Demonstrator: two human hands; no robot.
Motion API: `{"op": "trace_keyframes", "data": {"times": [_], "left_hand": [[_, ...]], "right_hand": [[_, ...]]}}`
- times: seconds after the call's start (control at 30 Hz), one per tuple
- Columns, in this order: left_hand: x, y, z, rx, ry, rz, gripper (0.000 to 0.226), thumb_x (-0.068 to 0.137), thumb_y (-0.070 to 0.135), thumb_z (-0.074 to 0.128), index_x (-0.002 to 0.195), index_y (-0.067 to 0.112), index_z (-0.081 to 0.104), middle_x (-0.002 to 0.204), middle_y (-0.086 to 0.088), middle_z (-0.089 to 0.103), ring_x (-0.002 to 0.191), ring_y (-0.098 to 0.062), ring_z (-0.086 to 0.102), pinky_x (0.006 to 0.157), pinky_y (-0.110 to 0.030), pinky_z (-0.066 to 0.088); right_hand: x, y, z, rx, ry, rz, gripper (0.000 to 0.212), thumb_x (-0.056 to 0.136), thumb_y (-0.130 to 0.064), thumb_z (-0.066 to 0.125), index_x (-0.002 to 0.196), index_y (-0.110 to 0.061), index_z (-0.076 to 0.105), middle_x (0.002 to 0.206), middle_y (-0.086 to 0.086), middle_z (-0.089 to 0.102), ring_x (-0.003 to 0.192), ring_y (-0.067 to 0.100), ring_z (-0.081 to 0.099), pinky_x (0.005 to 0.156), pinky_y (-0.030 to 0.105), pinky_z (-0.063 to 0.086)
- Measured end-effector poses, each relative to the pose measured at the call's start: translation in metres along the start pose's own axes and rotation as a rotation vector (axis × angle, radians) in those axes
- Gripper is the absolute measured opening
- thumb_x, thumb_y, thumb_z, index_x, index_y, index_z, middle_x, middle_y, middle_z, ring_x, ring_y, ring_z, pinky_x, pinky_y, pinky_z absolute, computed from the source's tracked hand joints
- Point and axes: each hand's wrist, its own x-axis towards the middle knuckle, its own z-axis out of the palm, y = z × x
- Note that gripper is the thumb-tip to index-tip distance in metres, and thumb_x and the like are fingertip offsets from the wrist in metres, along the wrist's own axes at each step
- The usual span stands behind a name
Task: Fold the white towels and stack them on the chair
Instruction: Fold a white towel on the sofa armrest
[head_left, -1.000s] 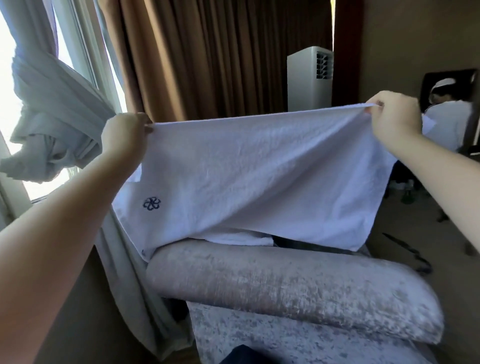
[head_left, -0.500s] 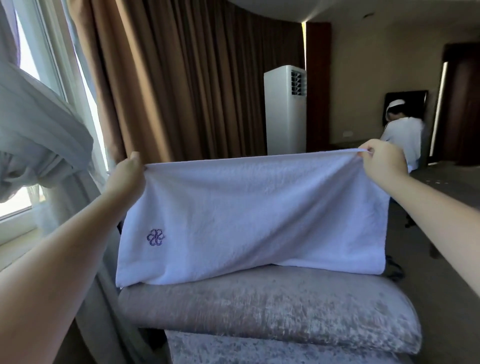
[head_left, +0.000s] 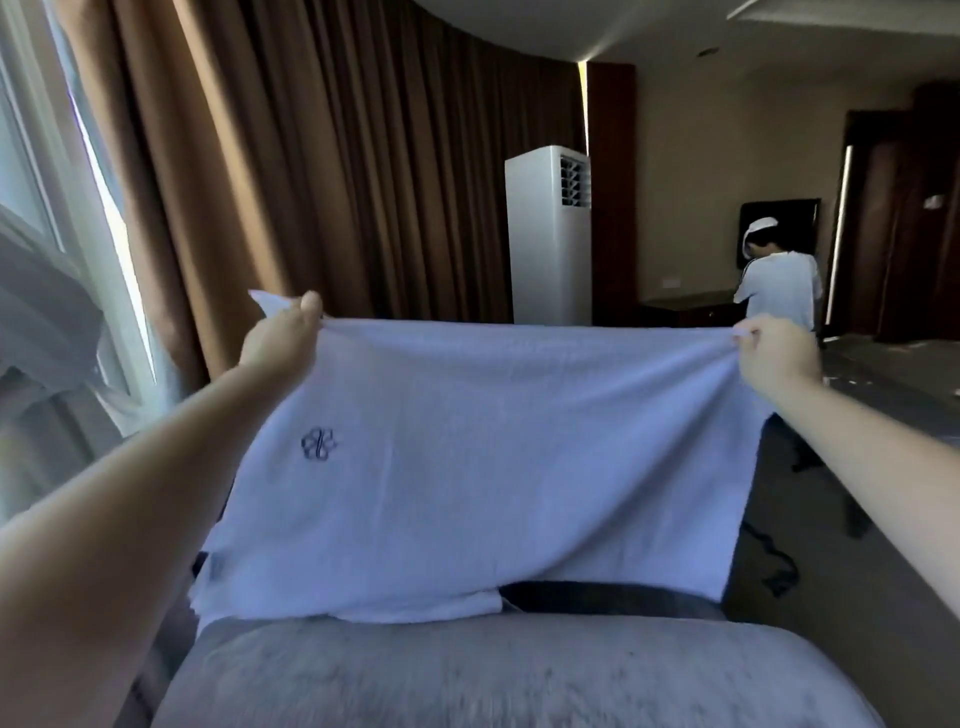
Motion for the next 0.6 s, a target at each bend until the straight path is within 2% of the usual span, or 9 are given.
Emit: {"op": "trace_keyframes", "data": {"times": [0.1,0.23,0.33,0.43,0.5,0.6], "left_hand": [[0.041,-0.007,-0.022,0.018,0.162,0.064,0.021,0.090,-0.011,0.038,0.109,-0.004,0.044,0.097,-0.033,0.057,0.079,-0.053,0.059,0.057,-0.046,0.038],[0.043,-0.020,-0.044,0.003,0.202,0.044,0.013,0.097,-0.003,0.039,0.108,0.000,0.045,0.103,-0.030,0.056,0.083,-0.054,0.057,0.059,-0.049,0.038],[0.001,-0.038,-0.048,0.001,0.184,0.055,0.014,0.098,0.000,0.042,0.111,-0.002,0.048,0.098,-0.033,0.057,0.081,-0.052,0.058,0.057,-0.048,0.039],[-0.062,-0.059,-0.045,-0.043,0.149,0.021,0.019,0.099,0.005,0.044,0.115,-0.001,0.049,0.097,-0.035,0.057,0.082,-0.051,0.057,0.060,-0.049,0.040],[-0.112,-0.071,-0.041,-0.053,0.144,0.001,0.022,0.100,0.008,0.043,0.119,-0.001,0.051,0.099,-0.034,0.058,0.081,-0.051,0.057,0.059,-0.045,0.036],[-0.197,-0.087,-0.027,-0.068,0.113,-0.016,0.023,0.100,0.009,0.045,0.122,0.003,0.051,0.101,-0.033,0.060,0.079,-0.052,0.058,0.060,-0.044,0.036]], "right_hand": [[0.021,-0.022,-0.023,0.095,0.145,-0.037,0.029,0.097,-0.002,0.039,0.112,0.003,0.063,0.113,0.029,0.061,0.107,0.042,0.054,0.078,0.035,0.035],[0.017,-0.029,-0.048,0.124,0.218,-0.150,0.031,0.095,-0.002,0.039,0.111,0.000,0.065,0.109,0.025,0.065,0.105,0.040,0.056,0.083,0.033,0.039],[-0.025,-0.023,-0.057,0.106,0.198,-0.230,0.028,0.092,-0.001,0.044,0.107,-0.001,0.067,0.101,0.025,0.067,0.099,0.039,0.058,0.075,0.033,0.037],[-0.090,-0.006,-0.059,0.086,0.141,-0.320,0.026,0.091,0.002,0.046,0.105,0.000,0.068,0.087,0.026,0.066,0.080,0.038,0.056,0.062,0.030,0.028],[-0.135,0.013,-0.058,0.087,0.150,-0.372,0.026,0.089,-0.005,0.046,0.101,-0.002,0.069,0.083,0.024,0.065,0.071,0.038,0.057,0.059,0.033,0.034],[-0.207,0.047,-0.044,0.108,0.131,-0.407,0.030,0.086,-0.014,0.041,0.091,-0.002,0.068,0.084,0.020,0.066,0.074,0.037,0.059,0.060,0.029,0.032]]}}
